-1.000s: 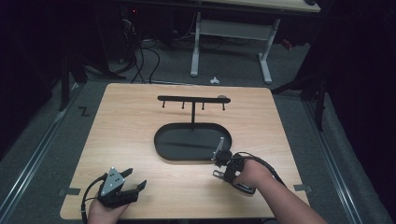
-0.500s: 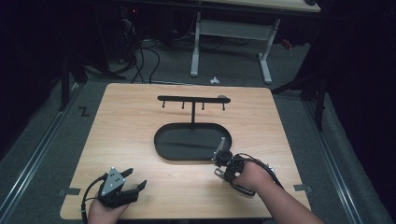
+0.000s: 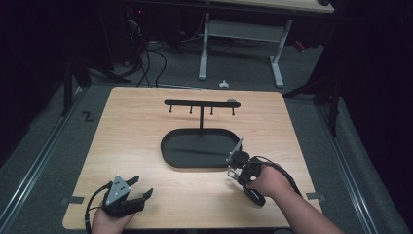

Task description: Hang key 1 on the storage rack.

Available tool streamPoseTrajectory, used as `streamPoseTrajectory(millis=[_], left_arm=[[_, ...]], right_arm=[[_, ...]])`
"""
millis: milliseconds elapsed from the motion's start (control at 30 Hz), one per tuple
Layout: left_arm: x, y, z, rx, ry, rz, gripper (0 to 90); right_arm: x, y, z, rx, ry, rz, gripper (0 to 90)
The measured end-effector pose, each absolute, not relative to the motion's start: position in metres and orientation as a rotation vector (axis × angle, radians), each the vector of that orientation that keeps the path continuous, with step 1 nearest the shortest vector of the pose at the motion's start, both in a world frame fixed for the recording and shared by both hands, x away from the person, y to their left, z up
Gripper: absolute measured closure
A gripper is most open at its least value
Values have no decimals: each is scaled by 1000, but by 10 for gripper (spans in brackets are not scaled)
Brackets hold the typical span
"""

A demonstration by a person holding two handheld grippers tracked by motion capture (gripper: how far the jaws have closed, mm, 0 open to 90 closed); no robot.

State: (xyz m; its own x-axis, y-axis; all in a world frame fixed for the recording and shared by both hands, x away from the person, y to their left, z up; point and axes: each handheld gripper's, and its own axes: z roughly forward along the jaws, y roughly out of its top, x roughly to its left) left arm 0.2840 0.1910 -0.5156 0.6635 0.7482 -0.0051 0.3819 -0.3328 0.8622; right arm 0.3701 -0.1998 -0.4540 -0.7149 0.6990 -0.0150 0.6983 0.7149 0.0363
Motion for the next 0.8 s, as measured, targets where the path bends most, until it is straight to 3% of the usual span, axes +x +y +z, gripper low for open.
streamPoseTrajectory(millis=[800], left_arm=[[284, 193, -515, 1947, 881, 490, 326]], right_arm=[[366, -214, -390, 1170, 2811, 156, 804]])
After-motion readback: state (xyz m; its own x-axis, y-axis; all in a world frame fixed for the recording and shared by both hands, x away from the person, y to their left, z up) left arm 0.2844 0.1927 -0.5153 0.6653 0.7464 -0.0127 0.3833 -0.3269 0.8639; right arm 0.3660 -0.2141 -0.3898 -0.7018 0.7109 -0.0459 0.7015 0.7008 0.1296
